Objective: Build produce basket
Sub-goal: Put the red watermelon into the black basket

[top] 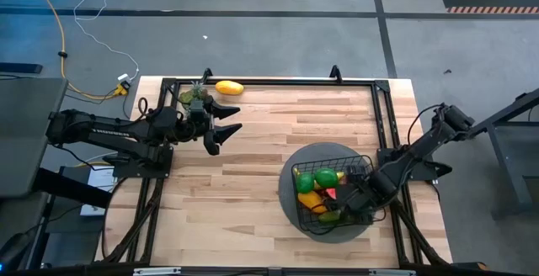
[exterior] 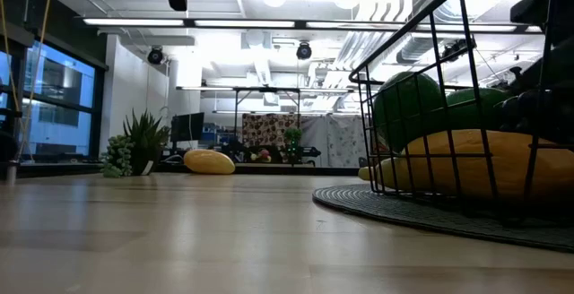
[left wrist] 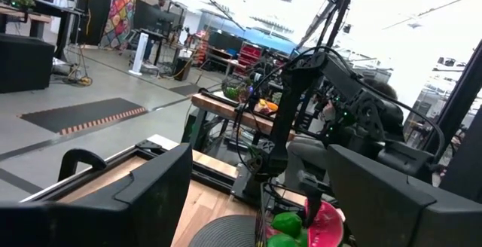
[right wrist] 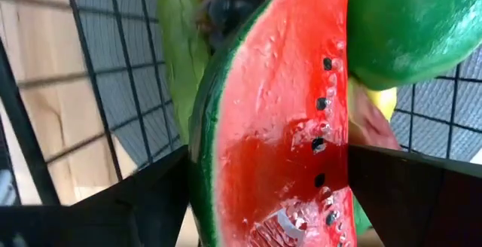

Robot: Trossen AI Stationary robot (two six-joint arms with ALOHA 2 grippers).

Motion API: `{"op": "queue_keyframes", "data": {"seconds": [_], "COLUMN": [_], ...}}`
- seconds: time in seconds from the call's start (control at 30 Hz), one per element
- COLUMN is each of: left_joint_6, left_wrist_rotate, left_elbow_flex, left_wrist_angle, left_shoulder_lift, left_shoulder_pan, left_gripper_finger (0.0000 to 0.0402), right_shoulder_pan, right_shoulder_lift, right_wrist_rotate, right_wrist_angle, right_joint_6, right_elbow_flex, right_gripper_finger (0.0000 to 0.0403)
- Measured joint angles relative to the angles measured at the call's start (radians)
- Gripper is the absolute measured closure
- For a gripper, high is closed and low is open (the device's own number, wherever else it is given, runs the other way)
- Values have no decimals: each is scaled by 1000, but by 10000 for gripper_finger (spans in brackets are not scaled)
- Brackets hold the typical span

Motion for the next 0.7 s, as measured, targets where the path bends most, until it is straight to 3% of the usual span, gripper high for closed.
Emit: {"op": "queue_keyframes", "data": {"seconds": [0.33,0.7], "left_joint_6": [0,-1], "left_wrist_rotate": [0,0], "left_elbow_flex": [0,0], "left_wrist_angle": [0,0], "left_shoulder_lift": [0,0], "left_shoulder_pan": [0,0], "left_gripper_finger": [106,106], "right_shoulder_pan": [69,71], "right_shoulder_lift": [0,0], "right_wrist_rotate": [78,62], "right_wrist_angle": [11,11], "right_joint_6": [10,58], "right_elbow_flex": [0,0], "right_gripper_finger": [96,95]}}
